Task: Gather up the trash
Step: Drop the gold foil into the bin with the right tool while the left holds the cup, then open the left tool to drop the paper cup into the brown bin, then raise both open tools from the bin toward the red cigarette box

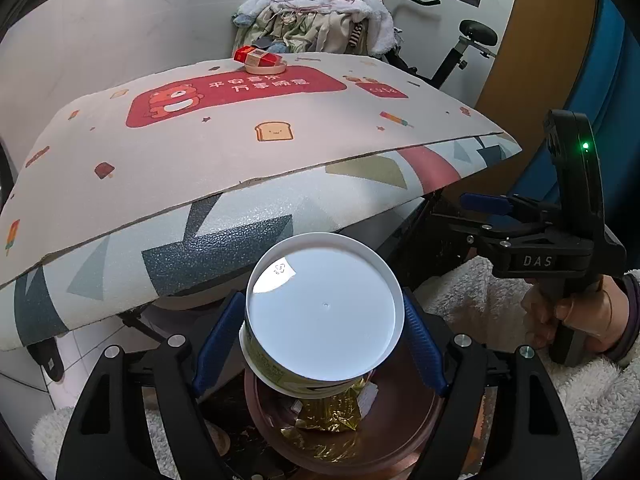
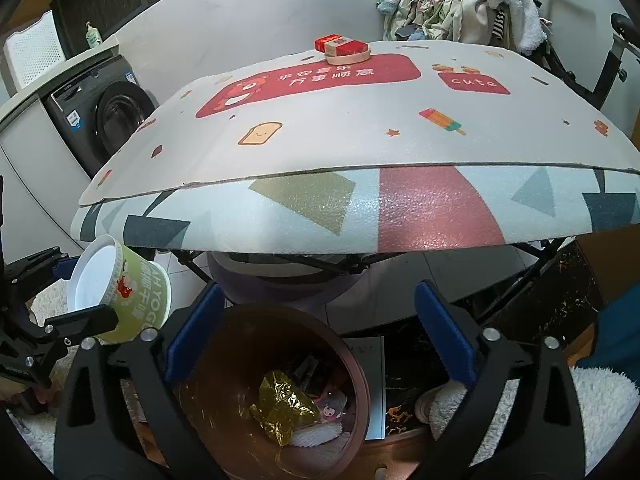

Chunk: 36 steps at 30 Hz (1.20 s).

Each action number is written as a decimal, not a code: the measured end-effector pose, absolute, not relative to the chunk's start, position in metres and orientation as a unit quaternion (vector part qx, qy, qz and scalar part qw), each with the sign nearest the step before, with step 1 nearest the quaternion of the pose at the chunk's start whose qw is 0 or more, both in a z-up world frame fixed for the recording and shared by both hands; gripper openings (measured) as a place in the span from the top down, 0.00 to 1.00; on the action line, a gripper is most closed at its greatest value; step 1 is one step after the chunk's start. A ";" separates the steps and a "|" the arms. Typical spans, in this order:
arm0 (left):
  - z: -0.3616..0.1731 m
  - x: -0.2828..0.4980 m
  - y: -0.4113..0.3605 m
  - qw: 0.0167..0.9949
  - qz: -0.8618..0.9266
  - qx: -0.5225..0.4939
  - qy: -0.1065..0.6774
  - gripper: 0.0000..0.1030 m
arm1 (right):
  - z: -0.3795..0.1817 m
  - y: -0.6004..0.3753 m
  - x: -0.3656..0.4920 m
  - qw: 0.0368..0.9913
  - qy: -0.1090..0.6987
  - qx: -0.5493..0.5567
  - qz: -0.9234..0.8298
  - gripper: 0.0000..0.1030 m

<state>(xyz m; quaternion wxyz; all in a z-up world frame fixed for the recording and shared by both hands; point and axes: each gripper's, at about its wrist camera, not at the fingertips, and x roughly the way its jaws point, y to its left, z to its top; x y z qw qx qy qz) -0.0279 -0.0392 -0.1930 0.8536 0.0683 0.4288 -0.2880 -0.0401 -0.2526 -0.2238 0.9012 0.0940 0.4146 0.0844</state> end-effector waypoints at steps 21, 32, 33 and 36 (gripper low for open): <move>-0.187 -0.018 -0.023 0.872 -0.243 0.042 0.423 0.14 | -0.228 -0.252 -0.038 0.897 0.426 0.093 0.079 0.06; -0.164 -0.007 -0.012 0.892 -0.228 0.039 0.388 0.11 | -0.225 -0.252 -0.039 0.897 0.426 0.090 0.076 0.06; -0.161 -0.005 -0.011 0.893 -0.229 0.037 0.386 0.11 | -0.224 -0.252 -0.038 0.896 0.427 0.091 0.076 0.06; -0.153 0.006 -0.007 0.897 -0.228 0.027 0.378 0.11 | -0.221 -0.256 -0.035 0.895 0.428 0.098 0.075 0.06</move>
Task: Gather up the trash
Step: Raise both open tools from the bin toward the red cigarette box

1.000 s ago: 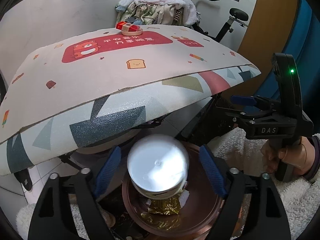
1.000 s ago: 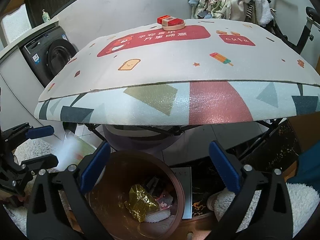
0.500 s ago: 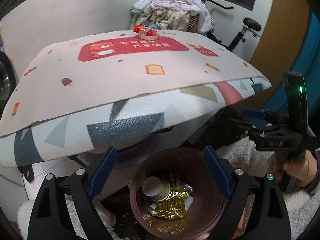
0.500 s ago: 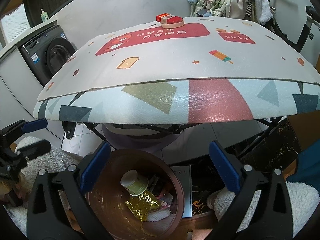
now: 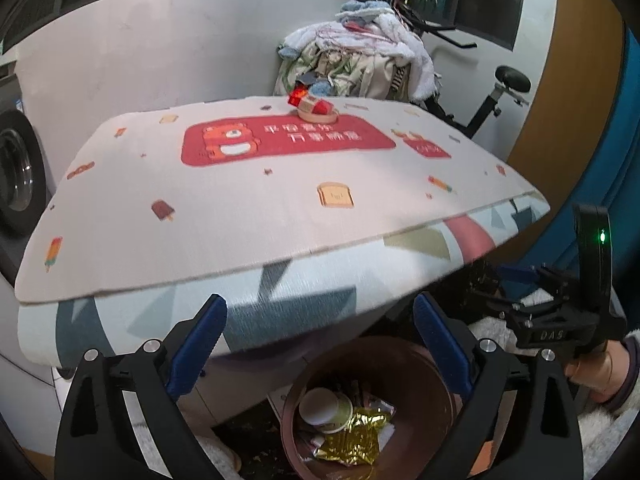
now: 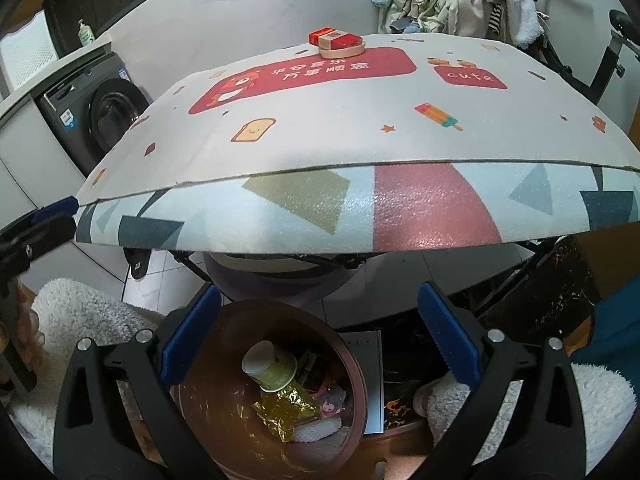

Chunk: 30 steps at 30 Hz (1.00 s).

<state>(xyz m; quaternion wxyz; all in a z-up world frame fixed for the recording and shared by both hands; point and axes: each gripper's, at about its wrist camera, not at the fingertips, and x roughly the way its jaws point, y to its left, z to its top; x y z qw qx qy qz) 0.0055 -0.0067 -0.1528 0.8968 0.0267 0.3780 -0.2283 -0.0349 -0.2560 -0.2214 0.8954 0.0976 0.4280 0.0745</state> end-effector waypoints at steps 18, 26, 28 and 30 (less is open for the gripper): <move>-0.090 0.091 0.027 0.922 -0.202 0.011 0.330 0.11 | -0.161 -0.301 0.050 0.917 0.391 0.064 0.048 0.06; -0.090 0.132 0.032 0.923 -0.196 0.000 0.332 0.11 | -0.141 -0.312 0.122 0.916 0.386 0.062 0.089 0.06; -0.092 0.142 0.034 0.923 -0.193 -0.006 0.334 0.11 | -0.138 -0.310 0.144 0.915 0.388 0.048 0.104 0.06; -0.095 0.154 0.037 0.922 -0.191 -0.014 0.337 0.11 | -0.135 -0.307 0.171 0.915 0.388 0.023 0.109 0.06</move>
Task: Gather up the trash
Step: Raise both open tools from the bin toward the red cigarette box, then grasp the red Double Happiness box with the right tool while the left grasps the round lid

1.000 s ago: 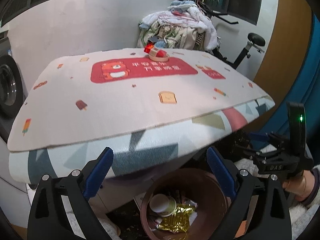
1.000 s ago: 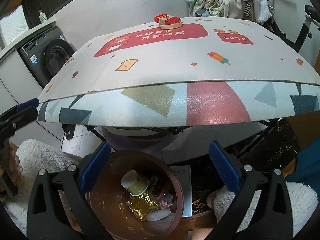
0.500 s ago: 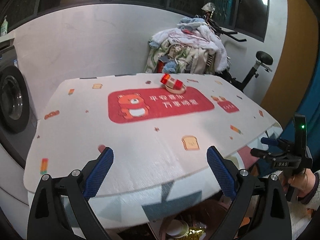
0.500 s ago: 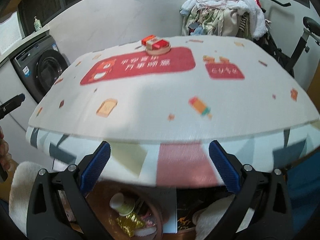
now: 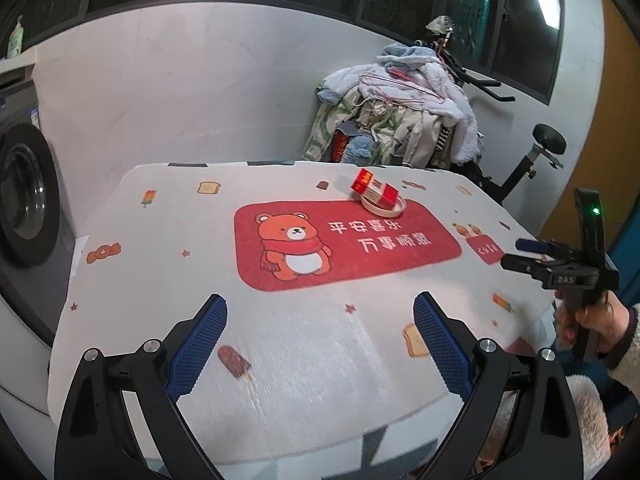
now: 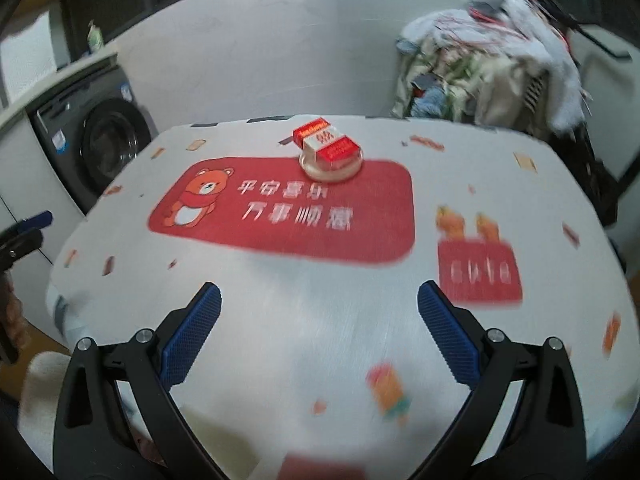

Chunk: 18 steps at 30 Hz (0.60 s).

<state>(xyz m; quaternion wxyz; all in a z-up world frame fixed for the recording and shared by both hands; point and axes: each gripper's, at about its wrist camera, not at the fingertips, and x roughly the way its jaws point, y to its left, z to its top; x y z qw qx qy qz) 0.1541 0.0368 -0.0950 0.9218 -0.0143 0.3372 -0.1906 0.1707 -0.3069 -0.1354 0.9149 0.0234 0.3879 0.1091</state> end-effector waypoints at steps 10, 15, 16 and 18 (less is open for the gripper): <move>-0.118 0.210 0.044 0.915 -0.187 -0.036 0.355 0.11 | -0.137 -0.279 0.303 0.915 0.382 -0.042 0.121 0.06; -0.130 0.232 0.043 0.910 -0.191 -0.048 0.364 0.11 | -0.154 -0.263 0.364 0.905 0.401 -0.088 0.116 0.20; -0.134 0.238 0.042 0.908 -0.192 -0.050 0.368 0.11 | -0.159 -0.262 0.375 0.902 0.406 -0.093 0.112 0.21; -0.139 0.245 0.040 0.905 -0.193 -0.052 0.375 0.11 | -0.165 -0.262 0.390 0.900 0.412 -0.094 0.109 0.21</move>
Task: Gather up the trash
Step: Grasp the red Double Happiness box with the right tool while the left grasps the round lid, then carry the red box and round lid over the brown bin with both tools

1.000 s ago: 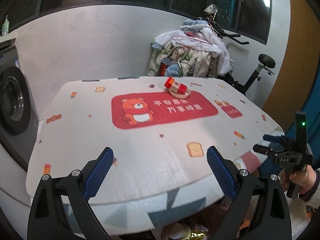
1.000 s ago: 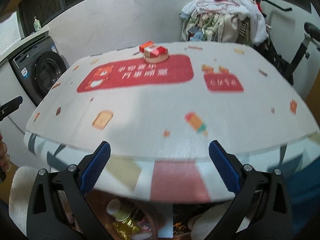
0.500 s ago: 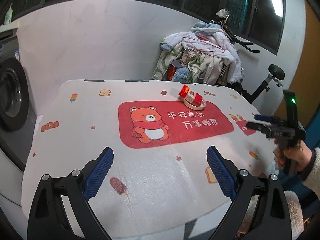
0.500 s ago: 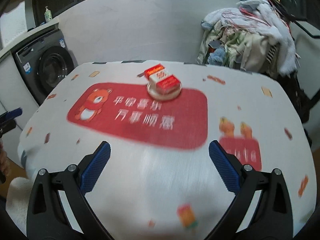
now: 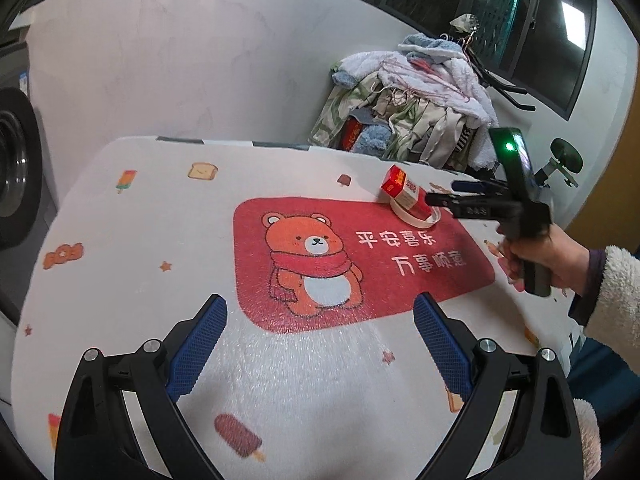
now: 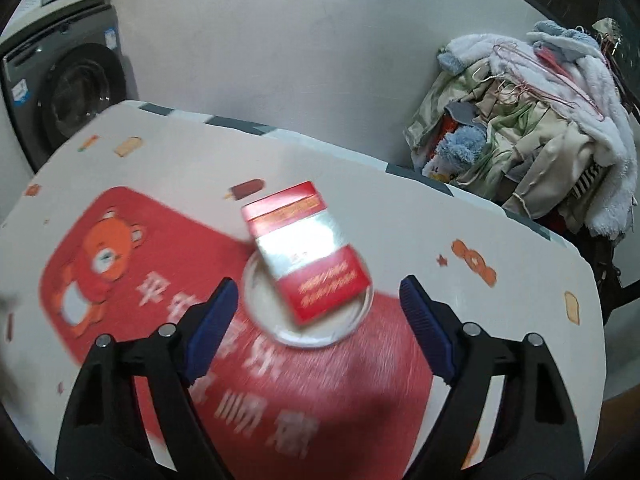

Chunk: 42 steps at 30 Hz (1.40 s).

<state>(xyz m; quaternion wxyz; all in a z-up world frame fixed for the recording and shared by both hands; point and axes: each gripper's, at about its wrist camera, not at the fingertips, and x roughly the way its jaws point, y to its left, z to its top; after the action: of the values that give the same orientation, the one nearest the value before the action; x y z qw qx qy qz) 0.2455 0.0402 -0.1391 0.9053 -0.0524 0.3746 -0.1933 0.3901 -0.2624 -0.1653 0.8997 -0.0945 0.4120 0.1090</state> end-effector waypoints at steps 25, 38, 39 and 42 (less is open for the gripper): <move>-0.164 0.368 -0.123 0.858 -0.292 0.026 0.421 0.06 | -0.142 -0.367 0.358 0.923 0.373 0.033 0.089 0.40; -0.204 0.435 -0.231 0.841 -0.248 0.151 0.457 0.06 | -0.151 -0.424 0.313 0.924 0.372 0.057 0.075 0.40; -0.206 0.438 -0.233 0.839 -0.244 0.156 0.460 0.06 | -0.152 -0.426 0.311 0.923 0.372 0.061 0.076 0.40; -0.213 0.448 -0.239 0.832 -0.236 0.161 0.475 0.05 | -0.155 -0.428 0.307 0.922 0.373 0.069 0.079 0.40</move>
<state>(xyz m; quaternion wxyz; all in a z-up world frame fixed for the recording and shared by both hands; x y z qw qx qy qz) 0.4484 -0.2386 -0.2131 0.8320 0.1612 0.4754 -0.2362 0.3072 -0.4278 -0.1549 0.9220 0.0688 0.3727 0.0794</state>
